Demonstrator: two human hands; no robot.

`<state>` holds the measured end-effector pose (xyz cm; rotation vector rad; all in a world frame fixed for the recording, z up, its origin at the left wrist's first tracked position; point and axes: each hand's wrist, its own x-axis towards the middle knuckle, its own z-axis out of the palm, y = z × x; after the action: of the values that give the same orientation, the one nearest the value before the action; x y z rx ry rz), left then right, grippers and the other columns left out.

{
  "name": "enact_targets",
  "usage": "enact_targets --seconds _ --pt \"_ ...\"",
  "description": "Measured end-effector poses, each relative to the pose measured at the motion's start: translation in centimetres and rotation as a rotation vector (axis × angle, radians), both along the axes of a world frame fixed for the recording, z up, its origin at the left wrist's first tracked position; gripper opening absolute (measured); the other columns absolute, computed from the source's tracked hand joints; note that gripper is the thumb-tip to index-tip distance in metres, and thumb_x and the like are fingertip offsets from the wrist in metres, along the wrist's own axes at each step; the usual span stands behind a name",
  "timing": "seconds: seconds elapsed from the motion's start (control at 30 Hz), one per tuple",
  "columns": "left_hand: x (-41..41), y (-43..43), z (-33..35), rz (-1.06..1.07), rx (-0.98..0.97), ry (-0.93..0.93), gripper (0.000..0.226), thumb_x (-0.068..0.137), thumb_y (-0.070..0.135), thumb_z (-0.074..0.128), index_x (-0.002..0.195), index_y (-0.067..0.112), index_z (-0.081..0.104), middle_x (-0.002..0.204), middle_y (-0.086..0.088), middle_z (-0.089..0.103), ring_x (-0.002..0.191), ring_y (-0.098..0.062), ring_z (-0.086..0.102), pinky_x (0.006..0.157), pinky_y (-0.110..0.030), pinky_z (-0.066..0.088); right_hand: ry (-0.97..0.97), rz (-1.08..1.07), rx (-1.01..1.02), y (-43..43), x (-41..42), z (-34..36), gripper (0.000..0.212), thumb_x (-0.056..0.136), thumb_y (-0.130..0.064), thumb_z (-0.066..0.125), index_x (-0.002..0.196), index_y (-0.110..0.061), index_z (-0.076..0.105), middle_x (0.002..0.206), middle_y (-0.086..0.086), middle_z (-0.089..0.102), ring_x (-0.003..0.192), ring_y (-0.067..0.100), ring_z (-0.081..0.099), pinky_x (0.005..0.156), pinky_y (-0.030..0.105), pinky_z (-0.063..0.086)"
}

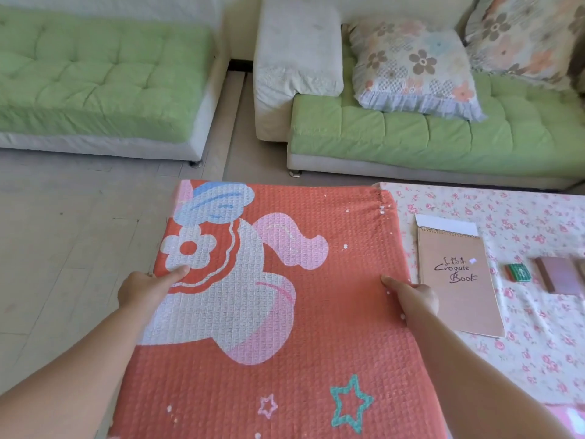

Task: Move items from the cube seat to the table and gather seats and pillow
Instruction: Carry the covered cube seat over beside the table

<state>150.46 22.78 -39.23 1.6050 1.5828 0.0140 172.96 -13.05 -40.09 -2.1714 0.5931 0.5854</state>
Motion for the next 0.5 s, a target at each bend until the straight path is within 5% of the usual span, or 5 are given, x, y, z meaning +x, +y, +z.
enact_targets --seconds 0.3,0.5 --pt "7.2 2.8 -7.0 -0.008 -0.036 0.067 0.058 0.067 0.052 0.077 0.084 -0.003 0.069 0.087 -0.017 0.069 0.068 -0.026 0.058 0.073 -0.036 0.047 0.065 0.027 -0.014 2.5 6.6 -6.7 0.034 0.068 -0.045 0.077 0.068 -0.014 0.064 0.075 0.004 0.064 0.046 0.02 0.051 0.047 0.024 0.04" --pt "10.8 5.1 -12.2 -0.007 -0.074 0.092 0.055 0.064 0.054 0.078 0.083 0.003 0.069 0.09 -0.016 0.071 0.083 -0.034 0.065 0.082 -0.043 0.052 0.14 0.042 -0.057 4.2 9.9 -12.4 0.052 0.067 -0.051 0.073 0.097 -0.009 0.069 0.084 0.01 0.069 0.053 0.022 0.057 0.05 0.024 0.042"
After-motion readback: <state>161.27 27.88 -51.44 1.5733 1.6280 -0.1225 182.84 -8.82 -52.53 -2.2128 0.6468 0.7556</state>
